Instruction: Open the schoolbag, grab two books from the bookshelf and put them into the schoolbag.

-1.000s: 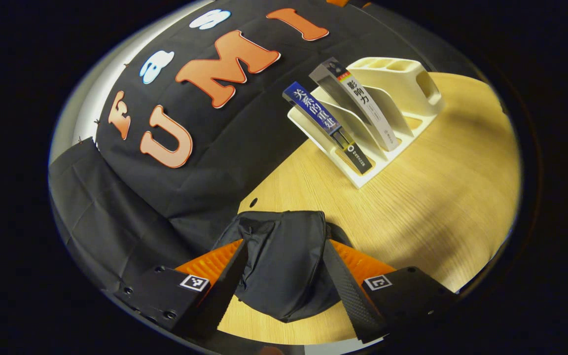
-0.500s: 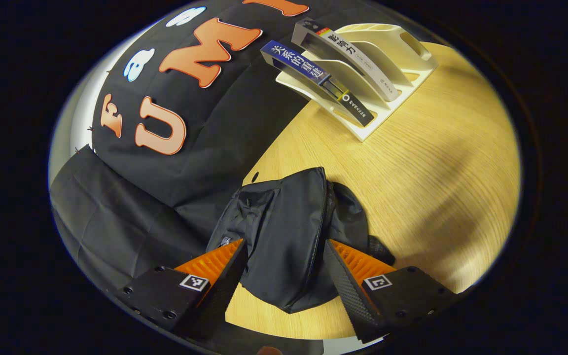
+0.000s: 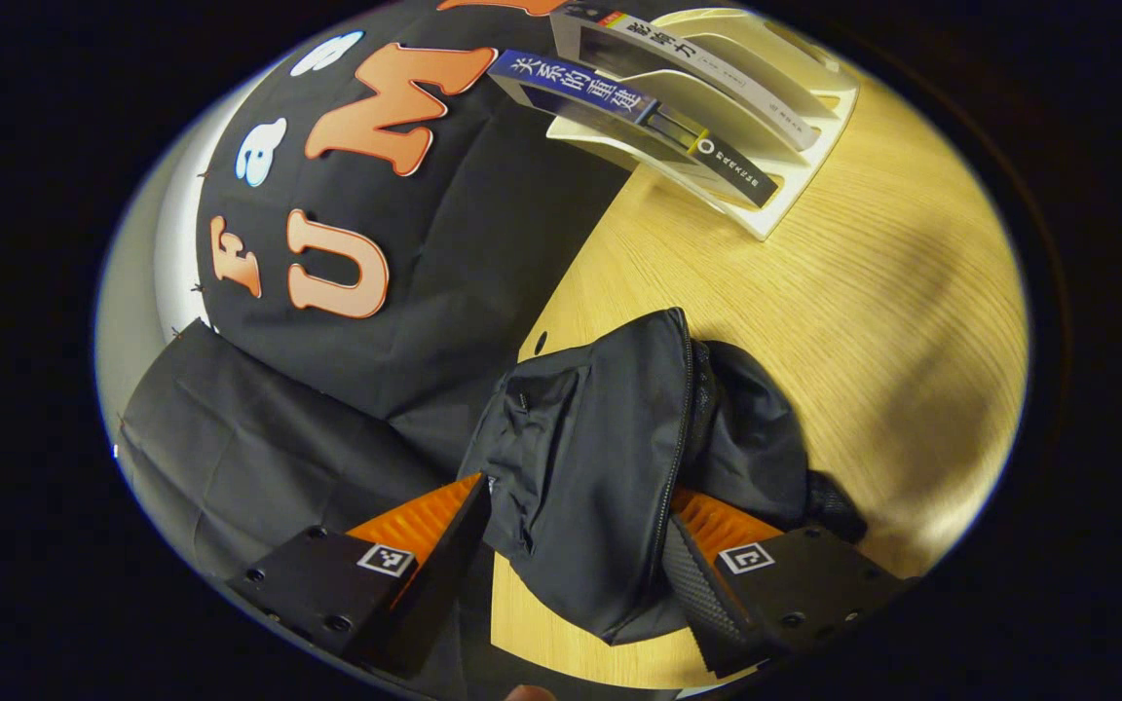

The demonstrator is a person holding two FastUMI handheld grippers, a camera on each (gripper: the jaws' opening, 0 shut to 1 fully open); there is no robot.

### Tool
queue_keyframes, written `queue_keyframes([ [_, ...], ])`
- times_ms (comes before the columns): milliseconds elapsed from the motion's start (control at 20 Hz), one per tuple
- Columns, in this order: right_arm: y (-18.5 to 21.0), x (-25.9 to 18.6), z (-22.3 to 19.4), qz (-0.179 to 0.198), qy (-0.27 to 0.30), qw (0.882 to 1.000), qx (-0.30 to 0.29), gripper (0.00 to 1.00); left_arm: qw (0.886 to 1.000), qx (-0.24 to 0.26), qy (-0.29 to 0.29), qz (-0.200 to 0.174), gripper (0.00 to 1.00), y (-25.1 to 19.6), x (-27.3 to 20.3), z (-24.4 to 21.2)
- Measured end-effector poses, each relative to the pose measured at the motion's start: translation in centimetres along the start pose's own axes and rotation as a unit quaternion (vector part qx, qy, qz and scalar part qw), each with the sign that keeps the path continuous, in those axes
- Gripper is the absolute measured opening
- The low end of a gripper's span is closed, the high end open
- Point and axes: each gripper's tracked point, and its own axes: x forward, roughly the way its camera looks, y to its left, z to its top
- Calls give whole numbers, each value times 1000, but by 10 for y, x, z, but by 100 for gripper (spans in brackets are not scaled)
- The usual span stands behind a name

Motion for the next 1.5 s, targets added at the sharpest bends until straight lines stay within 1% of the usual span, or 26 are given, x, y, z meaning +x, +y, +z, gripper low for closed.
queue_keyframes([
  [100, 3, 0, 4, 4, -2, 1000, -2, 98, 1000, 4, 1, -6, 97, 0, 10, 0],
  [200, 6, 4, 10, -3, -7, 1000, -12, 98, 1000, -7, 1, -18, 96, -2, 17, -2],
  [300, 12, 9, 8, -11, 2, 1000, -12, 98, 999, -18, -4, -41, 95, -4, 21, -1],
  [350, 16, 11, 10, -12, 4, 1000, -9, 98, 998, -19, -7, -61, 83, -8, 22, 0],
  [400, 23, 15, 13, -15, 6, 1000, -10, 98, 996, -18, -14, -83, 83, -11, 23, 2],
  [450, 28, 17, 14, -21, 7, 1000, -12, 98, 994, -18, -23, -105, 69, -13, 22, 6],
  [550, 41, 27, 19, -35, 9, 999, -12, 98, 989, -18, -39, -140, 49, -11, 20, 8],
  [600, 50, 31, 20, -39, 14, 999, -11, 98, 985, -23, -47, -162, 33, -13, 18, 11],
  [650, 59, 35, 22, -46, 18, 999, -11, 98, 981, -29, -48, -188, 22, -13, 16, 9],
  [700, 68, 38, 25, -52, 23, 998, -13, 98, 973, -32, -52, -221, 16, -15, 13, 10],
  [800, 85, 45, 34, -62, 27, 998, -14, 98, 962, -36, -60, -262, 13, -6, 15, 11],
  [850, 95, 50, 38, -66, 28, 997, -14, 98, 957, -42, -65, -280, 10, 2, 16, 13],
  [900, 105, 55, 42, -69, 34, 997, -15, 98, 951, -50, -70, -298, 10, 11, 15, 17],
  [950, 113, 61, 42, -73, 44, 996, -18, 98, 944, -58, -72, -318, 9, 19, 18, 17],
  [1050, 128, 70, 50, -80, 55, 995, -28, 98, 925, -74, -69, -367, 9, 27, 23, 21],
  [1100, 136, 75, 54, -84, 61, 994, -33, 98, 917, -81, -69, -384, 9, 31, 29, 22],
  [1200, 150, 85, 59, -87, 75, 993, -34, 98, 904, -95, -69, -411, 8, 55, 29, 21],
  [1300, 165, 94, 61, -82, 92, 992, -36, 98, 890, -105, -69, -437, 7, 72, 34, 21],
  [1400, 176, 102, 55, -79, 128, 987, -54, 98, 876, -110, -73, -464, 8, 84, 40, 22],
  [1500, 188, 113, 52, -82, 153, 982, -71, 99, 866, -109, -74, -483, 7, 96, 46, 20],
])
